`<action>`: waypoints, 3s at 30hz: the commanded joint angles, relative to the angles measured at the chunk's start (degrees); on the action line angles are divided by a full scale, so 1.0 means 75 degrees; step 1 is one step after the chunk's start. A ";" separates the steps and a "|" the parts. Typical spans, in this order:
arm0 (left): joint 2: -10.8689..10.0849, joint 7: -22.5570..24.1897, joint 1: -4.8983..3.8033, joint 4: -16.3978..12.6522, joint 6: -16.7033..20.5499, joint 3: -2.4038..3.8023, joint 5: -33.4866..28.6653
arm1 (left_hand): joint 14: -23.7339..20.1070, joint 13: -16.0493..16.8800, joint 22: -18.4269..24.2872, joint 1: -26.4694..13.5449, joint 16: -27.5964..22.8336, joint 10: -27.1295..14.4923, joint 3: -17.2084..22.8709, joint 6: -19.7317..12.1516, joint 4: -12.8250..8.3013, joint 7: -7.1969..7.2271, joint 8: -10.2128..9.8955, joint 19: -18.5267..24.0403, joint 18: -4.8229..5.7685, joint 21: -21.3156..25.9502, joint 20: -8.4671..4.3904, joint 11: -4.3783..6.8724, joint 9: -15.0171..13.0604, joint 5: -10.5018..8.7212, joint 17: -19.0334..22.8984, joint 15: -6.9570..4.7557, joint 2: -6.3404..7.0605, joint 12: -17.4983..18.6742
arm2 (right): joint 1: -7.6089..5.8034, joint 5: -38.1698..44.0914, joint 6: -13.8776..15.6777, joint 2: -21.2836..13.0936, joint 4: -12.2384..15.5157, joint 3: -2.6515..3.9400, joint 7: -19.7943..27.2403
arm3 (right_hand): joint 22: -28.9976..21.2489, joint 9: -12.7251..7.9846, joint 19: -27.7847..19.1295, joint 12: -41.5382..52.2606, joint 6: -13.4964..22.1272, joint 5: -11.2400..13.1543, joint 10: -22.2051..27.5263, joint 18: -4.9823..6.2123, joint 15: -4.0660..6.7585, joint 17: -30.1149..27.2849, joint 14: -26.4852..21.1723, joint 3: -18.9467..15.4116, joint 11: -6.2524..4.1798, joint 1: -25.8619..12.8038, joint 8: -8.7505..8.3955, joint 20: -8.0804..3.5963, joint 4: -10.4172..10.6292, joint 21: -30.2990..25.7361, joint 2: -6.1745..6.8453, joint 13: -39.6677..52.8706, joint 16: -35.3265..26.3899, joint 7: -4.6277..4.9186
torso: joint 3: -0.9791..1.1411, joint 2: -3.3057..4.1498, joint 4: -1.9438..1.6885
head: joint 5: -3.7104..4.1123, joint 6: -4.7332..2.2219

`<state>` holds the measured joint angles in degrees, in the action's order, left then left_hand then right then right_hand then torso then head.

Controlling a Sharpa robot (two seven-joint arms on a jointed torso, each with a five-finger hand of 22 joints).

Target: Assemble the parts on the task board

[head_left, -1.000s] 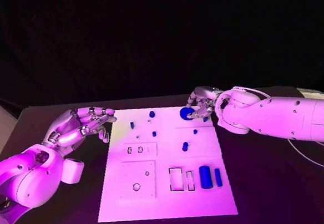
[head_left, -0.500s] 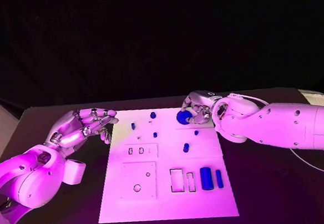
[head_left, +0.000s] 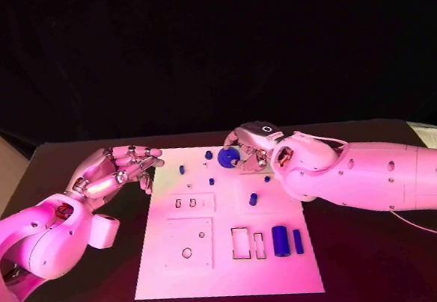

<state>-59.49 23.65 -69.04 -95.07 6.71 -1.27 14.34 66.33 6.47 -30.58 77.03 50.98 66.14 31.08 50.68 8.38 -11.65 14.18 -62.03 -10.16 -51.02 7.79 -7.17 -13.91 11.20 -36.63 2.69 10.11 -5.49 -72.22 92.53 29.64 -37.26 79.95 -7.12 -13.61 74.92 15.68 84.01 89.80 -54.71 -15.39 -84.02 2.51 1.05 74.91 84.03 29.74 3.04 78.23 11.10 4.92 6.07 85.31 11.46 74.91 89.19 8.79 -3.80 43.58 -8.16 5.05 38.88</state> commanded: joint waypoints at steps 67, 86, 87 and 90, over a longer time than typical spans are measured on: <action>0.0168 -0.0093 -0.0010 0.0028 -0.0157 0.0005 0.0107 | -0.0062 0.0015 -0.0036 -0.0033 0.0048 -0.0073 0.0073 -0.0077 -0.0045 -0.0028 0.0013 0.0107 -0.0047 -0.0098 0.0004 -0.0031 -0.0019 -0.0021 0.0023 0.0001 -0.0018 -0.0048 | 0.0183 0.1068 -0.0263 0.1629 -0.1497 -0.0118 -0.0321 | 0.1336 0.0087 0.0478 0.0027 -0.0285 0.0245 -0.0797 -0.0159 0.0006 0.1630 0.0709 0.0166 0.0022 -0.0485 0.0194 -0.0030 -0.0041 0.0046 0.0133 0.2012 -0.0001 -0.0104 | 0.0001 0.0010 -0.0034 | -0.0071 0.0108; 0.0162 -0.0184 -0.0010 0.0066 -0.0168 0.0005 0.0126 | -0.0071 0.0015 -0.0048 -0.0045 0.0050 -0.0090 0.0075 -0.0093 -0.0045 -0.0037 0.0008 0.0127 -0.0047 -0.0116 0.0010 -0.0039 -0.0021 -0.0023 0.0029 0.0007 -0.0015 -0.0048 | 0.0181 -0.0187 -0.0527 0.1545 -0.1491 -0.0117 0.0336 | 0.1367 -0.0082 0.0484 -0.0075 0.0142 0.0166 -0.0703 -0.0161 -0.0139 0.1706 0.0725 -0.1234 0.0164 -0.1880 -0.0260 0.0124 0.1389 0.0042 -0.0077 0.1915 0.0018 0.0029 | 0.0003 0.0008 -0.0035 | -0.0104 0.0126; 0.0161 -0.0195 -0.0010 0.0067 -0.0169 0.0005 0.0131 | -0.0071 0.0015 -0.0048 -0.0045 0.0050 -0.0090 0.0075 -0.0093 -0.0045 -0.0037 0.0008 0.0127 -0.0047 -0.0116 0.0010 -0.0039 -0.0021 -0.0023 0.0029 0.0007 -0.0015 -0.0048 | 0.0181 -0.0265 -0.0547 0.1537 -0.1490 -0.0117 0.0369 | 0.1372 -0.0082 0.0486 -0.0065 0.0139 0.0136 -0.0712 -0.0162 -0.0139 0.1734 0.0732 -0.1240 0.0164 -0.1897 -0.0262 0.0124 0.1400 0.0046 -0.0095 0.1925 0.0026 0.0028 | 0.0003 0.0008 -0.0035 | -0.0104 0.0126; 0.0162 -0.0218 -0.0010 0.0070 -0.0174 0.0005 0.0142 | -0.0082 0.0014 -0.0052 -0.0044 0.0046 -0.0105 0.0079 -0.0106 -0.0051 -0.0043 0.0003 0.0139 -0.0047 -0.0123 0.0013 -0.0044 -0.0020 -0.0022 0.0033 0.0011 -0.0012 -0.0044 | 0.0181 -0.0437 -0.0602 0.1516 -0.1478 -0.0117 0.0430 | 0.1407 -0.0078 0.0504 -0.0043 0.0099 -0.0039 -0.0733 -0.0171 -0.0135 0.1752 0.0736 -0.1235 0.0157 -0.1953 -0.0258 0.0120 0.1396 0.0075 -0.0169 0.1946 0.0032 0.0020 | 0.0005 0.0012 -0.0030 | -0.0113 0.0129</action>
<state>-58.35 22.24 -69.04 -94.47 6.38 -1.27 15.14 66.13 6.49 -30.92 77.03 50.98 65.73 31.48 50.26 7.98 -12.06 14.18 -61.41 -10.16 -51.64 8.00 -7.58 -14.00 11.20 -36.46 2.89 10.11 -5.49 -71.05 92.81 27.65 -25.89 68.60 -7.88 -12.95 74.90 14.99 84.01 89.13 -53.59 -15.50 -83.99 1.71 0.31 74.95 83.92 20.40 4.07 63.78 9.29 5.57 16.37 85.70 10.55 74.95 89.18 8.86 -3.77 43.65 -8.43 4.24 39.82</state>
